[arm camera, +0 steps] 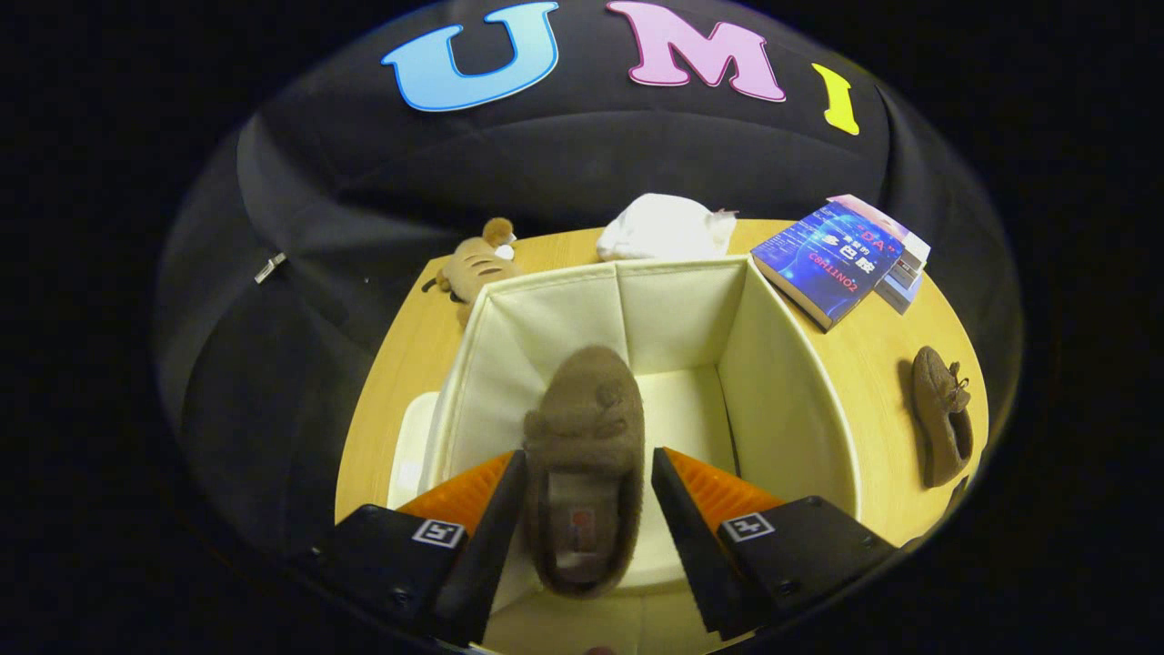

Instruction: Open the storage box then place both shoes into the box .Put the left shoe in first, then the right shoe, with the right side of both shoes facing outward in a uniform manner.

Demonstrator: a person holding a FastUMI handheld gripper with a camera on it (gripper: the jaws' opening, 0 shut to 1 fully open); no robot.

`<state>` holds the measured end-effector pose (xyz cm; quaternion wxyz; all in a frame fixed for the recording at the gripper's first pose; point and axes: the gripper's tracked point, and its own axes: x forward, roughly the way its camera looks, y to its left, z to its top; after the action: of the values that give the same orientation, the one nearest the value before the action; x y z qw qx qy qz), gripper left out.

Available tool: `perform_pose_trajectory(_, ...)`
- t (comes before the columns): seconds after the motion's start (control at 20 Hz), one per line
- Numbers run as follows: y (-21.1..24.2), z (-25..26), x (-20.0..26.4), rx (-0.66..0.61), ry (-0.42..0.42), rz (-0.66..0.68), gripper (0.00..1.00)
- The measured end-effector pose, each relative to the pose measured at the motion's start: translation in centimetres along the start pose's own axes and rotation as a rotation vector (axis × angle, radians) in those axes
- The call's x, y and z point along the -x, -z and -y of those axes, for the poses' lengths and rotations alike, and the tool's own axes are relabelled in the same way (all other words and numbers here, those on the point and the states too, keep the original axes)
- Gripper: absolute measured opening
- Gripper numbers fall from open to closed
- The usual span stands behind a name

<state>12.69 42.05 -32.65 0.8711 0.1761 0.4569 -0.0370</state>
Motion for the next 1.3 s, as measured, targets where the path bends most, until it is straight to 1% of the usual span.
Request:
perform_pose_trajectory(0.05, -0.4, -0.1, 0.1, 0.001, -0.003, 0.008, 0.92)
perform_pose_trajectory(0.25, -1.0, 0.2, 0.8, 0.014, -0.017, 0.025, 0.92)
perform_pose_trajectory(0.35, -1.8, 0.2, 1.7, 0.025, -0.044, 0.056, 0.92)
perform_pose_trajectory(0.55, -4.7, 0.9, 5.3, 0.048, -0.117, 0.159, 0.92)
perform_pose_trajectory(0.75, -7.7, 3.6, 9.2, 0.092, -0.158, 0.236, 0.92)
perform_pose_trajectory(0.9, -9.6, 7.6, 11.9, 0.152, -0.153, 0.294, 0.92)
perform_pose_trajectory(1.05, -10.8, 13.1, 13.9, 0.222, -0.133, 0.331, 0.92)
perform_pose_trajectory(1.15, -10.5, 17.5, 14.7, 0.257, -0.104, 0.327, 0.92)
perform_pose_trajectory(1.3, -9.5, 25.0, 15.4, 0.253, -0.034, 0.306, 0.92)
